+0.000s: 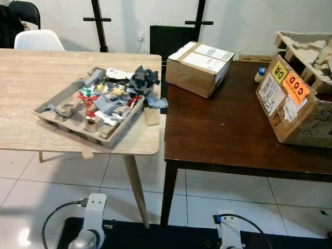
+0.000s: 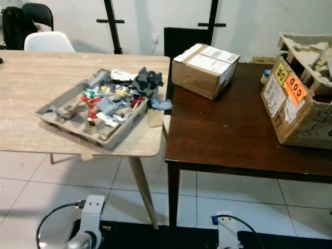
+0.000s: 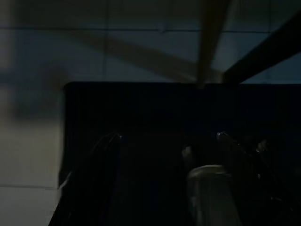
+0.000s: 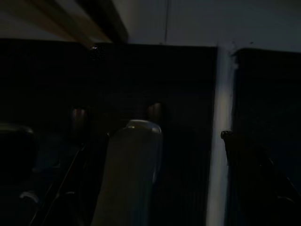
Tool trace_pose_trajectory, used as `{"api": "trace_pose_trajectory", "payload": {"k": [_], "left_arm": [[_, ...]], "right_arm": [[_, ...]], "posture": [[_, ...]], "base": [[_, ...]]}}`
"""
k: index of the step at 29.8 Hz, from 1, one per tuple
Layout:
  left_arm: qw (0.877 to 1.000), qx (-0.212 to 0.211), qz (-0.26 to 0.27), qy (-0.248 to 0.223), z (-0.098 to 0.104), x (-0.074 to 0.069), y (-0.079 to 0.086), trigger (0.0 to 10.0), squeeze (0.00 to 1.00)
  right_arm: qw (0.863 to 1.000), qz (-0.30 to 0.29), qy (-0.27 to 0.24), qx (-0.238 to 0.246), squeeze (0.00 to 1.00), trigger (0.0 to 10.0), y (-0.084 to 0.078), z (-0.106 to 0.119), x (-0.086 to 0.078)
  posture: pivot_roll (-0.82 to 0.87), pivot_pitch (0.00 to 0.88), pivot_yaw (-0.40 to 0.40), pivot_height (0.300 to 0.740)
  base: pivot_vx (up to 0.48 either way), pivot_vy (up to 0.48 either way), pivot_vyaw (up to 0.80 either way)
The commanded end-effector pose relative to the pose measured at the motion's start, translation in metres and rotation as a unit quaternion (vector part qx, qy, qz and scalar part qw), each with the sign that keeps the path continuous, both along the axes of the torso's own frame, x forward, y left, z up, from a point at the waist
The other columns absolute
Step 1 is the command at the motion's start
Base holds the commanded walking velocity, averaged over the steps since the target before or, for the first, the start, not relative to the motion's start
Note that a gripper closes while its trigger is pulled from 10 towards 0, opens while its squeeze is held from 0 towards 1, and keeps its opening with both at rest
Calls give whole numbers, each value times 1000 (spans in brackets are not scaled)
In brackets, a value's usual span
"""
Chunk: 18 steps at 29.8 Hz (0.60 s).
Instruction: Picking trash to rubbish bin
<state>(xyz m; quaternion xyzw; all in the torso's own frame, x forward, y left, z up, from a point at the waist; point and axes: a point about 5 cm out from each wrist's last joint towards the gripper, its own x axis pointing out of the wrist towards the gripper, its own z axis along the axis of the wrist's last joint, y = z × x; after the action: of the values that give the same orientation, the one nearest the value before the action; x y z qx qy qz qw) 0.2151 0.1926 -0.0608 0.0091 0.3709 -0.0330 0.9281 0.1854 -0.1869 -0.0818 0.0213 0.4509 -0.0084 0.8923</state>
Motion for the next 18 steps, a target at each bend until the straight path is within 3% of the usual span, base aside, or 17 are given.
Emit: {"api": "trace_pose_trajectory", "payload": {"k": [1, 7, 10, 18], "left_arm": [[1000, 2, -1, 15, -4, -6, 1, 10000, 0], [1000, 3, -2, 15, -4, -6, 1, 10000, 0], [999, 23, -20, 26, -5, -7, 3, 10000, 0], [999, 28, -16, 34, -6, -9, 6, 10000, 0]], "right_arm": [[1000, -2, 6, 1, 0, 10000, 0, -2, -3], [1000, -2, 6, 2, 0, 10000, 0, -2, -3], [1000, -2, 6, 2, 0, 10000, 0, -2, -3], [1000, -4, 6, 2, 0, 10000, 0, -2, -3]], "posture": [[86, 77, 0, 740], [87, 78, 0, 740], [87, 78, 0, 740], [86, 82, 1, 740]], "base": [[0, 394, 0], [0, 374, 0], [0, 0, 0], [0, -452, 0]]}}
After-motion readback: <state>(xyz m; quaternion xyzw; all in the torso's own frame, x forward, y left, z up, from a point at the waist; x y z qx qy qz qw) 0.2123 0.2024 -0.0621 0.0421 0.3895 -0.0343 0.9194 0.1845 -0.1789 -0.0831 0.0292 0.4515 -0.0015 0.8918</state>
